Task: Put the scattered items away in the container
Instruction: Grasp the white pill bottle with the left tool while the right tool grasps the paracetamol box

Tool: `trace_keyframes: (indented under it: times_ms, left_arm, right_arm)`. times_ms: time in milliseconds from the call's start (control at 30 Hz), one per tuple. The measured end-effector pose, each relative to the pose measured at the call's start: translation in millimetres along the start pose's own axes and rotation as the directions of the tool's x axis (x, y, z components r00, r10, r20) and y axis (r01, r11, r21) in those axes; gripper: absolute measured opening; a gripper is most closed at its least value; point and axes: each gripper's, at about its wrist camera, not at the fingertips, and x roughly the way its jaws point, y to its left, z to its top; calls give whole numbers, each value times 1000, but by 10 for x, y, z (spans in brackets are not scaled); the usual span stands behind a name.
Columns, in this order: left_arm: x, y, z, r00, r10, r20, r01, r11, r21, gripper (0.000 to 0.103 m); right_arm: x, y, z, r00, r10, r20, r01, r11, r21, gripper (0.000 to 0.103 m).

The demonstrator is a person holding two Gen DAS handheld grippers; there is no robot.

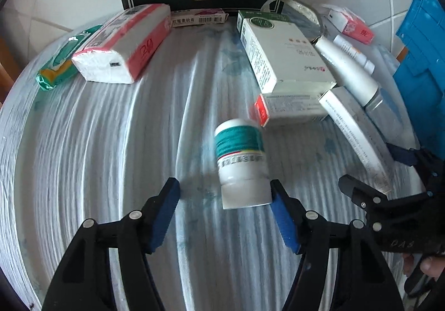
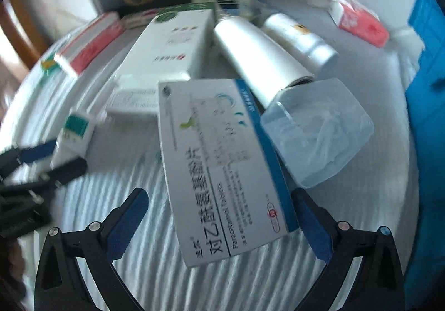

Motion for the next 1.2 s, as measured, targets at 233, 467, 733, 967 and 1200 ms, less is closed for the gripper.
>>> trace_keyframes:
  times_ms: [233,467,733,967,1200]
  left_arm:
    - [-19,-85,85,999,-9,33,9,1000,-9,65]
    - [67,-231,54,998,31,59,-32,999,10,66]
    - [88,-264,76,997,46,62,-46,999,-2,71]
    - [-44,-237,-11,998,44,54,-44,999,-1,34]
    - [-472,-273,-194,994,51,101,-52,999,5,34]
  right_arm:
    - [-62,-110,-5,998,33,48,-36,997,66,103]
    - [-8,-131,84,995,80,57,-87,989,121,103]
    - [3,-6,141,999,3,51,-5,998,57,78]
    - [-100,87,-5,997,62,40,-64,996,57,76]
    - [-422,204,-237,996,74,50,-76,996,44,75]
